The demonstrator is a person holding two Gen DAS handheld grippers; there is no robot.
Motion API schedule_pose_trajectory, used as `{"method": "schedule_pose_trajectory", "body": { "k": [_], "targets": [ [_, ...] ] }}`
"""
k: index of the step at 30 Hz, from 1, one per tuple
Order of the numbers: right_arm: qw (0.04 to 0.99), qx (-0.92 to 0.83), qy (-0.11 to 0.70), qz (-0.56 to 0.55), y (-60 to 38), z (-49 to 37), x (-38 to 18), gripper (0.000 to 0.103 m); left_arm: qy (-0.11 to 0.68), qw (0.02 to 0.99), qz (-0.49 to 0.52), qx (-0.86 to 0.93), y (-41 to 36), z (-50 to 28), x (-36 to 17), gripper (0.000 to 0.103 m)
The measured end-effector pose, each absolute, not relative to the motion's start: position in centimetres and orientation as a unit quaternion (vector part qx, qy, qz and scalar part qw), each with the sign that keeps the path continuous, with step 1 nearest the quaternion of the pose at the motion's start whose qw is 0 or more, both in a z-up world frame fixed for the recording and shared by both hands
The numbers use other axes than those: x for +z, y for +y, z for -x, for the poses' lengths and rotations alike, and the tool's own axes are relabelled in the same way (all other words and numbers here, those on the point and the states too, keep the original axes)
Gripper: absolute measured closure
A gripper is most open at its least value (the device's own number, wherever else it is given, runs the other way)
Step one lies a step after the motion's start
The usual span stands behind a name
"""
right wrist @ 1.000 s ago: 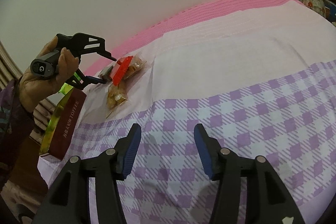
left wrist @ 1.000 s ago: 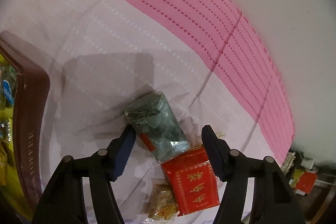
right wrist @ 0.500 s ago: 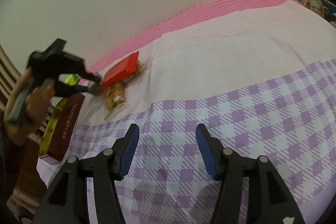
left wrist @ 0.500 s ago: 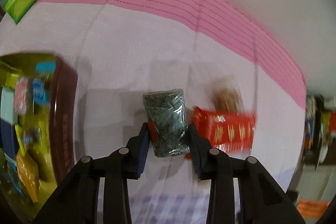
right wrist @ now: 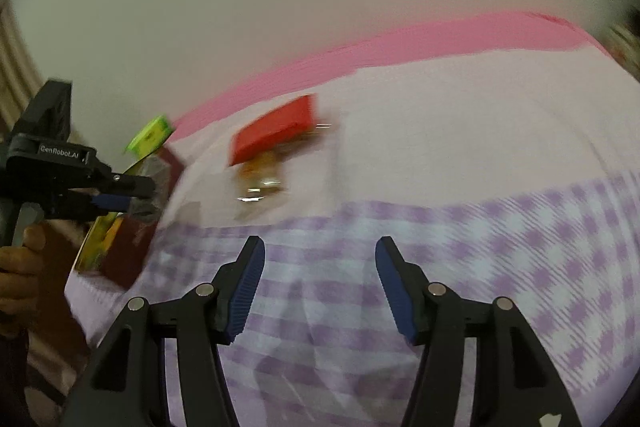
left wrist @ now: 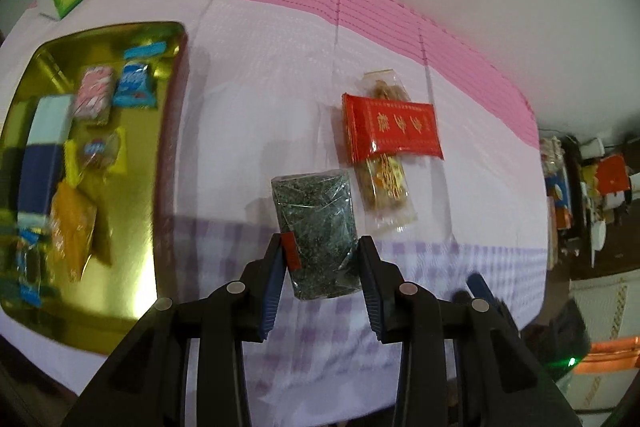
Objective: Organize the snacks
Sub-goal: 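Carry the grey-green packet toward the tray with the left gripper while the right gripper grasps the clear gold-print bag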
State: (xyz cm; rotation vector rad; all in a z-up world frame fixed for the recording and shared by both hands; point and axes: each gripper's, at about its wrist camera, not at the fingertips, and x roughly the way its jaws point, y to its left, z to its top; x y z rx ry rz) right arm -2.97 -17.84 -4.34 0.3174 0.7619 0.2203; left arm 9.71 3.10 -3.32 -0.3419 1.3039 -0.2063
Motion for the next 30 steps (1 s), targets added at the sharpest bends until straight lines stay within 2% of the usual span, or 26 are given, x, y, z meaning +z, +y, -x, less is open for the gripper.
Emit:
{"method": "schedule_pose_trajectory", "body": {
  "k": [6, 11, 17, 23, 30],
  "targets": [
    [0.895, 0.150, 0.413, -0.076, -11.3, -3.4, -4.0, 0.047, 0.594, 0.781, 0.167, -0.100, 5.3, -6.9, -1.2, 0.066],
    [0.890, 0.140, 0.431, -0.055, -9.2, -7.3, -5.0, 0.047, 0.578, 0.794, 0.163, -0.096, 7.8, -5.6, 0.7, 0.066],
    [0.891, 0.123, 0.436, -0.025, -7.5, -9.7, -5.0, 0.048, 0.575, 0.794, 0.176, -0.091, 9.9, -5.1, 1.1, 0.066],
    [0.887, 0.141, 0.437, -0.044, -6.9, -10.0, -4.0, 0.048, 0.572, 0.794, 0.186, -0.088, 11.3, -4.8, 1.2, 0.066],
    [0.884, 0.143, 0.444, -0.001, -5.6, -11.8, -4.6, 0.046, 0.572, 0.793, 0.190, -0.089, 12.1, -4.7, 1.0, 0.066]
  ]
}}
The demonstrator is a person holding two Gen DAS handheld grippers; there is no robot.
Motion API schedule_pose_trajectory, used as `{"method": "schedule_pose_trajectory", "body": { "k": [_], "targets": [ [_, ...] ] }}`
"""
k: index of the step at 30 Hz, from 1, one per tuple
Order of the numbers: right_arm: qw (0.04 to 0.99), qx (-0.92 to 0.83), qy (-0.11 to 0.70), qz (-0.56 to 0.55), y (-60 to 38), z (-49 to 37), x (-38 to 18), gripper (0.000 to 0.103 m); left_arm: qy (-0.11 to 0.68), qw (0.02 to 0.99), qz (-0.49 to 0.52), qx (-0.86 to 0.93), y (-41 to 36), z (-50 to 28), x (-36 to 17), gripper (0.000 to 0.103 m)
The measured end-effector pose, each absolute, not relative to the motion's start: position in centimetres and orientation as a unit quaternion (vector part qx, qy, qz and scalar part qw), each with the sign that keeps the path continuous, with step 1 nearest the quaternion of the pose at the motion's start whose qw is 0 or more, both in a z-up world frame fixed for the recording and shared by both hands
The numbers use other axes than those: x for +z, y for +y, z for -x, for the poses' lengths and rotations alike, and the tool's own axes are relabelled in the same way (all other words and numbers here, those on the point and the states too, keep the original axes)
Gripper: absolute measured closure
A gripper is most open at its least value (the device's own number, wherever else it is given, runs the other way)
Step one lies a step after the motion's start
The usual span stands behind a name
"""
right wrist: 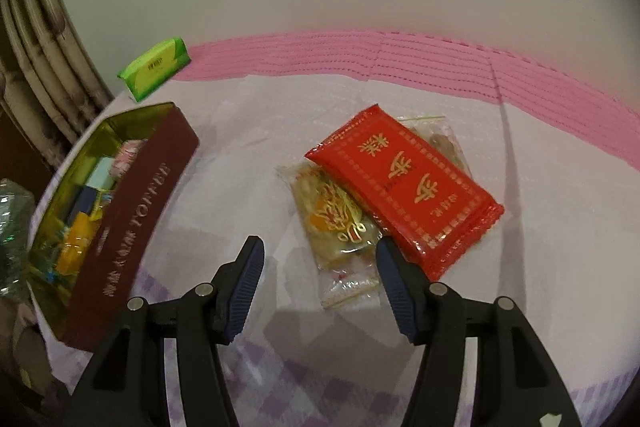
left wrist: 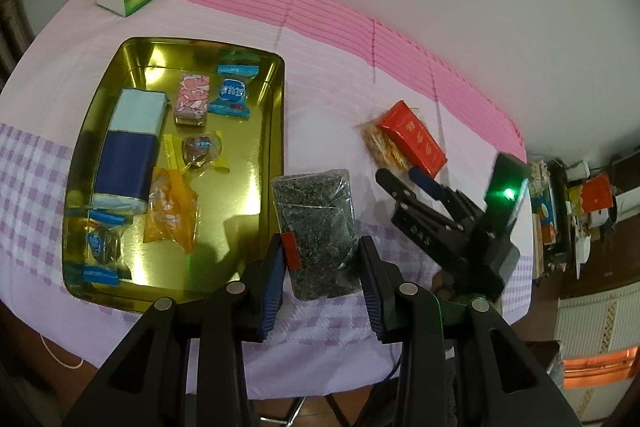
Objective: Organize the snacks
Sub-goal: 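Carry the grey-green packet toward the tray with the left gripper while the right gripper grasps the clear gold-print bag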
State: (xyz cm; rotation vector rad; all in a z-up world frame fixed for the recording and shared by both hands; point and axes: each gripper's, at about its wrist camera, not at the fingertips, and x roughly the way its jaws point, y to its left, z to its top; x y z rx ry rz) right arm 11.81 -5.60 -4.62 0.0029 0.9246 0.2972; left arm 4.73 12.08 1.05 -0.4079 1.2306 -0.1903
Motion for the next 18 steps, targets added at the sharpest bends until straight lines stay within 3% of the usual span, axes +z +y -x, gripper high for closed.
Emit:
{"method": "schedule_pose_trajectory", "body": {
  "k": [7, 16, 18],
  "targets": [
    [0.883, 0.168, 0.438, 0.001, -5.8, -13.6, -3.7, 0.047, 0.569, 0.794, 0.196, -0.083, 13.0, -4.8, 1.3, 0.066],
    [0.855, 0.187, 0.475, 0.095, -3.3, -16.8, -5.2, 0.047, 0.570, 0.793, 0.200, -0.082, 13.5, -4.9, 1.3, 0.066],
    [0.854, 0.188, 0.474, 0.106, -2.8, -16.9, -5.2, 0.067, 0.569, 0.793, 0.202, -0.081, 13.7, -4.8, 1.3, 0.066]
  ]
}}
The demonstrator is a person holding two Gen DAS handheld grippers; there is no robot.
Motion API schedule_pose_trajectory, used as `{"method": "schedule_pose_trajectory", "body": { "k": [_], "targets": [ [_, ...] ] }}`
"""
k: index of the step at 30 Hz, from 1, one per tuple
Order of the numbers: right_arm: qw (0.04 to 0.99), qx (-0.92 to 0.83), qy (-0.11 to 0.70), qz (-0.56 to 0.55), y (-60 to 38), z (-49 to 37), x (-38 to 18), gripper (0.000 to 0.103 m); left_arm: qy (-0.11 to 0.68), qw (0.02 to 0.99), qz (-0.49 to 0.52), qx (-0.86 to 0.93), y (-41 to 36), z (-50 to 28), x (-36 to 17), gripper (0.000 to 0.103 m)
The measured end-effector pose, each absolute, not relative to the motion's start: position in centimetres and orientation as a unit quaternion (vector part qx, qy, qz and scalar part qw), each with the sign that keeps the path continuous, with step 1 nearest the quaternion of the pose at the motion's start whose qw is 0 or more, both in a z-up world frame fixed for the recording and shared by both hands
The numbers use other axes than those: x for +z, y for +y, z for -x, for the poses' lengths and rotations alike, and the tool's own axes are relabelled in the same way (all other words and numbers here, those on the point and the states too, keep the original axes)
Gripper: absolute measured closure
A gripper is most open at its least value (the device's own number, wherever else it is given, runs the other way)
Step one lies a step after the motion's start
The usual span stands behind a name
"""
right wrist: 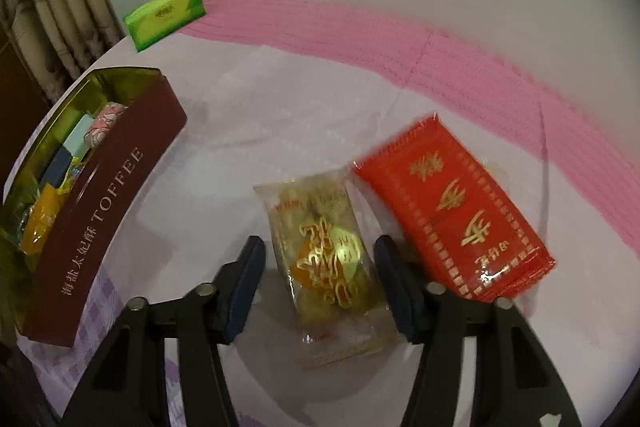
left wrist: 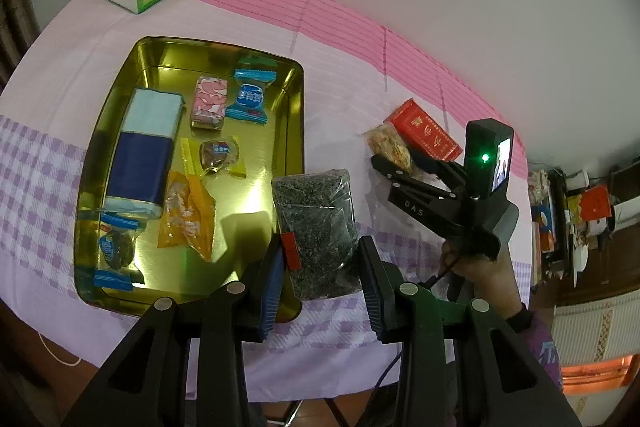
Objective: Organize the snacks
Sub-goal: 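Carry the grey-green packet toward the tray with the left gripper while the right gripper grasps the clear gold-print bag, then lower the grey-green packet into the tray with the left gripper and release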
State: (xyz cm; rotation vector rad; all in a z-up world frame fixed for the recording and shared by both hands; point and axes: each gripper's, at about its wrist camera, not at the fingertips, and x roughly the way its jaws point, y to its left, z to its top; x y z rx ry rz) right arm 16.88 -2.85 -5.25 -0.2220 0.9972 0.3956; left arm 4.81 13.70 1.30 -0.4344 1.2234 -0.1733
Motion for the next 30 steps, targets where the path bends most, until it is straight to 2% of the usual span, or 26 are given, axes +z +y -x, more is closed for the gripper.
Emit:
{"method": "schedule_pose_trajectory", "body": {
  "k": [4, 16, 30],
  "targets": [
    [0.856, 0.186, 0.471, 0.101, -2.4, -15.4, -5.1, 0.069, 0.566, 0.795, 0.205, -0.076, 14.4, -4.6, 1.4, 0.066],
    [0.881, 0.217, 0.418, -0.036, -3.3, -3.2, -3.6, 0.069, 0.549, 0.818, 0.164, -0.052, 16.2, -3.6, 0.8, 0.066],
    [0.890, 0.191, 0.408, -0.066, -6.1, 0.1, -2.1, 0.069, 0.554, 0.828, 0.070, -0.055, 14.6, -7.3, -2.5, 0.066]
  ]
}}
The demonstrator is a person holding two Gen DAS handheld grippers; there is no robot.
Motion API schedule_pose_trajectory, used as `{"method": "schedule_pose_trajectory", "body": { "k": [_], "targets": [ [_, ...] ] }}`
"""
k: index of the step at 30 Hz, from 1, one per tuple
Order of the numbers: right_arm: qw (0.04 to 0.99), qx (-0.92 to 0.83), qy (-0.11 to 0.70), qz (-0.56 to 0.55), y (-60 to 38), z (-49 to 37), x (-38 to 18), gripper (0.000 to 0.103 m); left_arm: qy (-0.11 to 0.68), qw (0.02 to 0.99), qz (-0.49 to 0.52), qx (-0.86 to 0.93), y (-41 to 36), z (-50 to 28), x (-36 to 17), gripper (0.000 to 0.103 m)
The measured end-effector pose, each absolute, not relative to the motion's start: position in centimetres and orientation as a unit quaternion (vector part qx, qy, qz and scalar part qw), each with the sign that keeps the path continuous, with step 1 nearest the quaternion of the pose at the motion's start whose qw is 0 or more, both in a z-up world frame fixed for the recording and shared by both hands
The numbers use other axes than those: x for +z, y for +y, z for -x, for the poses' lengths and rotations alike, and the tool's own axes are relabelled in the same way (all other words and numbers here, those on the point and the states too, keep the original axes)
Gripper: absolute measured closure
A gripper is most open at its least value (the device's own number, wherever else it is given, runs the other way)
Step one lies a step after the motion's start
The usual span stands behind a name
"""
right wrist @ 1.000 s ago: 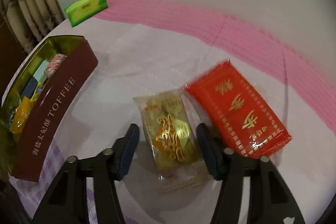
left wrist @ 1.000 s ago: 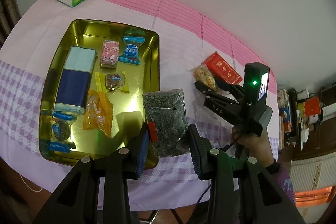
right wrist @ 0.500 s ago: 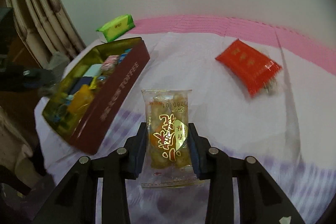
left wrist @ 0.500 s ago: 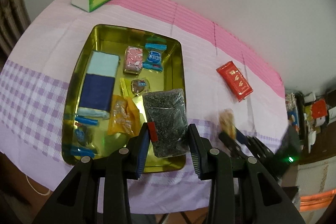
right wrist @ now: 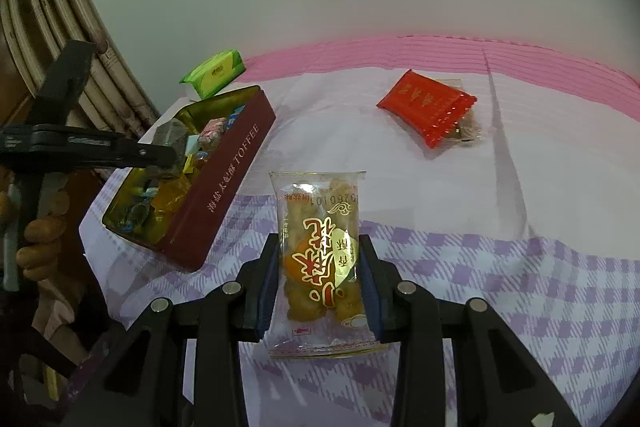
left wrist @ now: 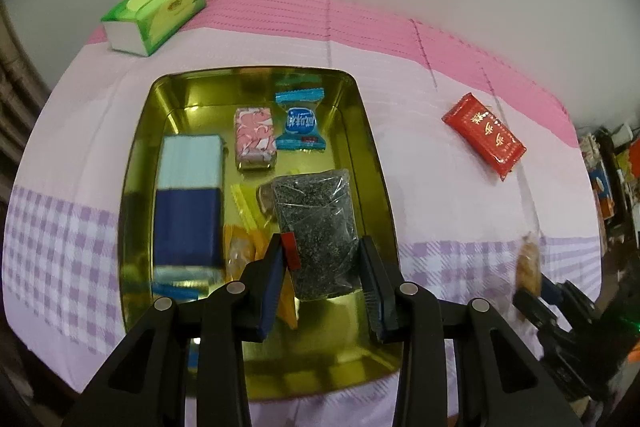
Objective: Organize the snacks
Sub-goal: 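Lower the grey-green packet into the tray with the left gripper and release, then lower the clear gold-print bag into the tray with the right gripper and release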
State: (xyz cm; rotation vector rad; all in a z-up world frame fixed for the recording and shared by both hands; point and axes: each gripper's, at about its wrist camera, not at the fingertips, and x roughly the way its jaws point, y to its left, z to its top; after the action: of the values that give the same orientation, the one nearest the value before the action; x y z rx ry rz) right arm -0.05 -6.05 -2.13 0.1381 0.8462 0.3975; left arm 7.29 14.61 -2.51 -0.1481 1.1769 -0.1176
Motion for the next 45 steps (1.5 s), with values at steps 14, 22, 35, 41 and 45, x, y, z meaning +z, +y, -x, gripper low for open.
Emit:
{"method": "schedule_pose_trajectory", "body": {
  "k": [14, 22, 35, 41, 45],
  "targets": [
    [0.894, 0.187, 0.400, -0.073, -6.8, 0.7, -1.2, 0.069, 0.541, 0.839, 0.037, -0.047, 13.9, -9.7, -3.4, 0.066],
    [0.896, 0.193, 0.393, -0.075, -6.5, 1.0, -0.3, 0.069, 0.514, 0.858, 0.003, 0.005, 14.3, -7.0, -0.8, 0.046],
    [0.878, 0.269, 0.385, -0.091, 0.0, 0.5, 3.0, 0.069, 0.430, 0.893, 0.019, 0.136, 20.7, 2.4, 2.6, 0.022],
    [0.855, 0.298, 0.409, -0.115, 4.8, -2.0, 2.6, 0.069, 0.405, 0.900, 0.003, 0.162, 22.0, 3.5, 2.5, 0.022],
    [0.846, 0.299, 0.424, -0.119, 7.5, -3.5, 1.9, 0.068, 0.407, 0.901, 0.002, 0.148, 22.0, 3.3, 2.6, 0.022]
  ]
}}
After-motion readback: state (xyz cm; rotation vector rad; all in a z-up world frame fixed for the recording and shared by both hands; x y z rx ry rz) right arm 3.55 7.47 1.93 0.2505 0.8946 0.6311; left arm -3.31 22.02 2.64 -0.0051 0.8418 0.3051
